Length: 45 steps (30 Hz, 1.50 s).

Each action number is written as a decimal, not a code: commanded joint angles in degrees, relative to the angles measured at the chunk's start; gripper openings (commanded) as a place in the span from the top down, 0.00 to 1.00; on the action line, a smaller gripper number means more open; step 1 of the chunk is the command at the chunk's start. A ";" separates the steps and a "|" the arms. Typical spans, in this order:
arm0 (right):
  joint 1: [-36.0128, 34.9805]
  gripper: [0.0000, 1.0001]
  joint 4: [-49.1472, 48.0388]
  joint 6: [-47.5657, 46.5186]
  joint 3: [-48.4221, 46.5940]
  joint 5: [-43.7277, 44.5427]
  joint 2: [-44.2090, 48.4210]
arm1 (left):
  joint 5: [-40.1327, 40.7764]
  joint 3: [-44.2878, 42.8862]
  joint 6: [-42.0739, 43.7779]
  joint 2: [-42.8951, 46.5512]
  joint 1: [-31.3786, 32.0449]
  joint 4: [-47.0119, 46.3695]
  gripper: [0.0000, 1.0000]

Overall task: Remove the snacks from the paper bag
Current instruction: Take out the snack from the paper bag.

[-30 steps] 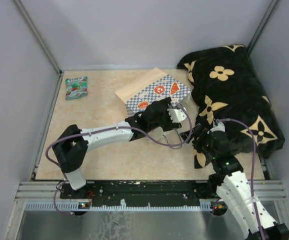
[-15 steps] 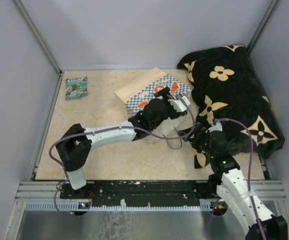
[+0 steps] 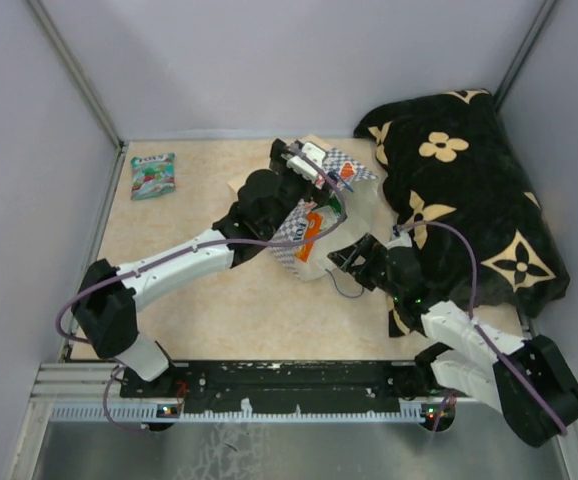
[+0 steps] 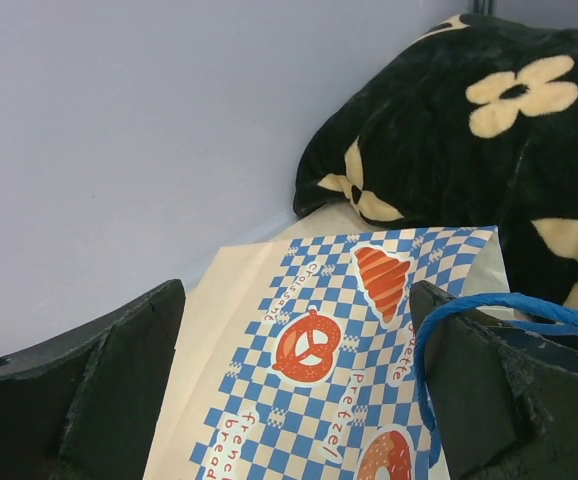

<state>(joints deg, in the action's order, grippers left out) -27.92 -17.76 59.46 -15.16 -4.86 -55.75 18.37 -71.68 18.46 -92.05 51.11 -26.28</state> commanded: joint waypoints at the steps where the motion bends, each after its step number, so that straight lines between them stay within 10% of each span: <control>1: -1.10 0.18 -8.55 -3.44 -6.83 6.31 -6.04 | -3.67 0.17 -5.60 2.38 -1.76 3.41 0.00; 21: -1.59 0.51 -29.44 -17.46 -23.08 -5.45 -41.73 | -5.33 -1.57 -6.21 0.56 -4.07 11.32 0.00; 28: -1.61 0.99 -35.93 -15.78 -21.56 -9.56 -44.37 | -6.15 -2.24 -7.64 0.37 -5.27 13.99 0.00; 31: -1.57 1.00 -35.17 -16.63 -19.03 -9.36 -40.01 | -6.18 -2.40 -7.74 0.77 -5.52 16.42 0.00; 45: -1.43 1.00 43.08 -33.35 -26.42 -9.46 8.17 | -19.05 5.79 -4.68 14.94 -5.69 28.60 0.00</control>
<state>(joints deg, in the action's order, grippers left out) -29.08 -2.70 33.06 -34.11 -11.97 -52.69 6.68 -69.97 12.82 -84.40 45.78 0.86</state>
